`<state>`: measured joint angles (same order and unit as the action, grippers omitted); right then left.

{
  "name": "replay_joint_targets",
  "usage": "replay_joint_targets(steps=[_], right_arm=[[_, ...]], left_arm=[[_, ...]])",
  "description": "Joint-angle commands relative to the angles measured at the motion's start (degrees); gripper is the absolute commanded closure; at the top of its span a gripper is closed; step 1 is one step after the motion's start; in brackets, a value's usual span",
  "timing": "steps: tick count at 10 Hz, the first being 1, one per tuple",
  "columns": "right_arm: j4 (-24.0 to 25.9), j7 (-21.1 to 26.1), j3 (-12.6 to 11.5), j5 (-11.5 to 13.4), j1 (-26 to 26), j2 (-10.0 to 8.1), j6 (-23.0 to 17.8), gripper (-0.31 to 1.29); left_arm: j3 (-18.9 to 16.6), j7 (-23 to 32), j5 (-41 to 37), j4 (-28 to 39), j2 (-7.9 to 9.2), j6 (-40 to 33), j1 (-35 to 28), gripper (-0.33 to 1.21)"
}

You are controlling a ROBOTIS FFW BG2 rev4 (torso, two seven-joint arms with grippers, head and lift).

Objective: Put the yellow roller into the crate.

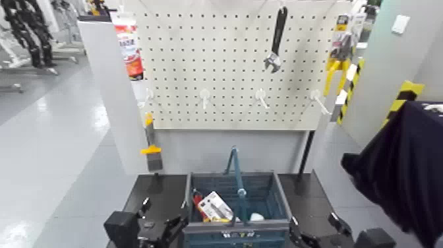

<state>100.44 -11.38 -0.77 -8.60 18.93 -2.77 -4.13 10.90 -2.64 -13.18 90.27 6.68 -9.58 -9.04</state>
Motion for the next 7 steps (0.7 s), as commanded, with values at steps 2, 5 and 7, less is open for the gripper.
replay_joint_targets(steps=[2,5,7], right_arm=[[3.2,1.0,-0.3,7.0,2.8,1.71,1.8,0.09],[3.4,1.0,-0.3,7.6,3.7,2.24,1.6,0.09],[3.1,0.7,-0.4,7.5,3.6,2.42,1.6,0.09]], left_arm=[[-0.1,0.0,0.0,0.1,0.00,0.0,-0.1,0.17],[0.0,0.0,0.0,0.1,0.18,0.0,0.0,0.17],[0.2,-0.1,0.0,0.1,0.26,0.0,0.1,0.17]])
